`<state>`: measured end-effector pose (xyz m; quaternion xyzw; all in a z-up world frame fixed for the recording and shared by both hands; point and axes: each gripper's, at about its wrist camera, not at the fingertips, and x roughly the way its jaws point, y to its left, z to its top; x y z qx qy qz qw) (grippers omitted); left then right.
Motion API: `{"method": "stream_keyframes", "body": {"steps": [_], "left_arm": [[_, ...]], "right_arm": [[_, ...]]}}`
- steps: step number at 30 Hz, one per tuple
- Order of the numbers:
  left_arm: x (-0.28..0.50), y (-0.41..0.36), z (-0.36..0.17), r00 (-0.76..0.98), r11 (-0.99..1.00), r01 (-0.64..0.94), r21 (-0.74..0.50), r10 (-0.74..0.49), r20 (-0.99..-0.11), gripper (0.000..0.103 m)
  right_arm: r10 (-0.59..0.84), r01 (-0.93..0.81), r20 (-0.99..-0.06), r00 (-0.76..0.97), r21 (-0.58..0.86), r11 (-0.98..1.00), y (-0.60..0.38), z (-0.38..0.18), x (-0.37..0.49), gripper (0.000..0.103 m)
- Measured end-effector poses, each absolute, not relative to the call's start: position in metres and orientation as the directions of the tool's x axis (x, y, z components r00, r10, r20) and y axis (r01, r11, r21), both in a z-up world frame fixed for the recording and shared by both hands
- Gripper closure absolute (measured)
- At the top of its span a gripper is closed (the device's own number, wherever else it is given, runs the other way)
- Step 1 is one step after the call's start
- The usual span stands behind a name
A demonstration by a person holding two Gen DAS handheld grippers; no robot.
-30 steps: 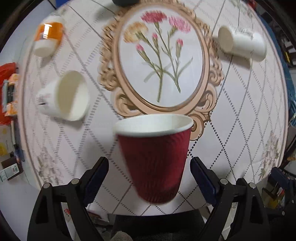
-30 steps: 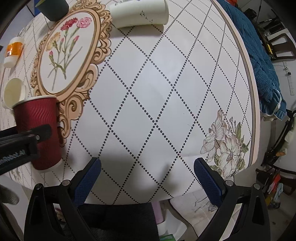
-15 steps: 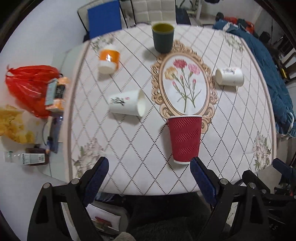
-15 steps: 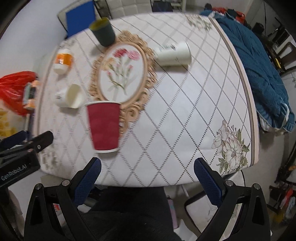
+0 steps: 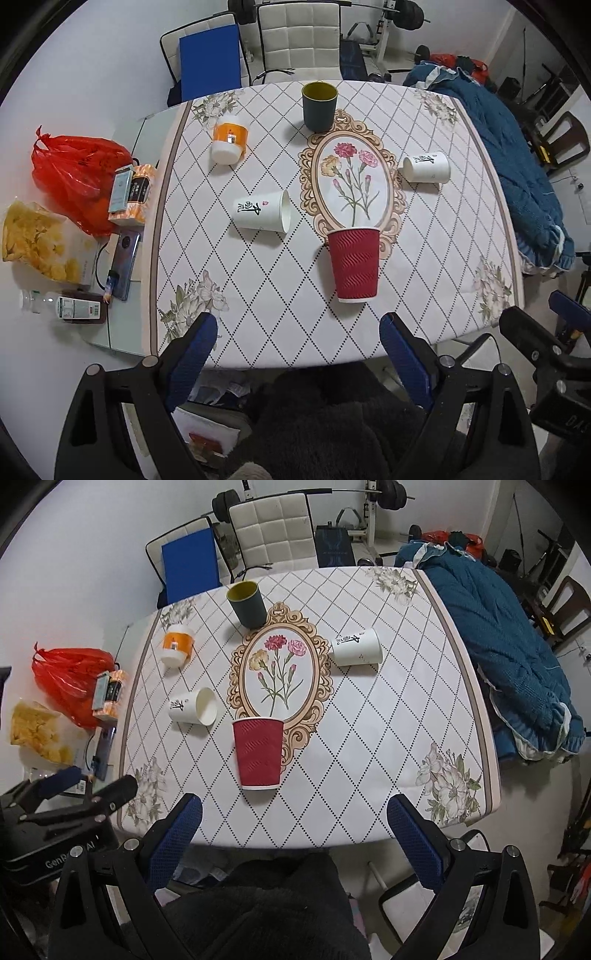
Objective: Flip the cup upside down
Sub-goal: 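Withdraw the left tool and bring the right tool toward the red cup, then roll the right tool sideways and close its fingers around the red cup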
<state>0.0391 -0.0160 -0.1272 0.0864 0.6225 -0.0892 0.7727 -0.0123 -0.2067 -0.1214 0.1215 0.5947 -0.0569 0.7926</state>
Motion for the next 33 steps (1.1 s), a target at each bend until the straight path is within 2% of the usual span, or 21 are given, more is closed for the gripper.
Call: {"method": "stream_keyframes", "body": {"steps": [8, 12, 14, 20, 26, 29, 33], "left_arm": [[0.042, -0.001, -0.121, 0.229, 0.969, 0.246, 0.007, -0.051, -0.972, 0.013], [0.050, 0.012, -0.127, 0.232, 0.970, 0.244, 0.002, -0.056, -0.971, 0.013], [0.055, 0.017, -0.135, 0.229, 0.970, 0.243, 0.025, -0.033, -0.973, 0.004], [0.071, 0.044, -0.176, 0.219, 0.975, 0.214, 0.056, 0.008, -0.976, 0.002], [0.080, 0.061, -0.224, 0.145, 0.982, 0.176, 0.071, 0.045, -0.988, 0.002], [0.082, 0.069, -0.246, 0.101, 0.988, 0.139, 0.071, 0.058, -0.993, 0.002], [0.084, 0.079, -0.271, 0.049, 0.994, 0.084, 0.065, 0.061, -0.997, 0.002]], "right_arm": [[0.044, 0.261, -0.957, 0.286, 0.122, 0.957, -0.199, -0.118, -0.019, 0.001], [0.002, 0.239, -0.962, 0.272, 0.070, 0.969, -0.187, -0.122, -0.014, 0.001], [-0.036, 0.194, -0.961, 0.273, 0.019, 0.981, -0.179, -0.124, -0.008, 0.001], [-0.135, -0.039, -0.952, 0.276, -0.151, 0.988, -0.148, -0.144, 0.022, 0.001], [-0.236, -0.365, -0.939, 0.250, -0.317, 0.875, -0.109, -0.191, 0.051, 0.001], [-0.291, -0.548, -0.929, 0.231, -0.371, 0.750, -0.088, -0.218, 0.058, 0.001], [-0.360, -0.758, -0.888, 0.286, -0.440, 0.482, -0.061, -0.253, 0.058, 0.001]]}}
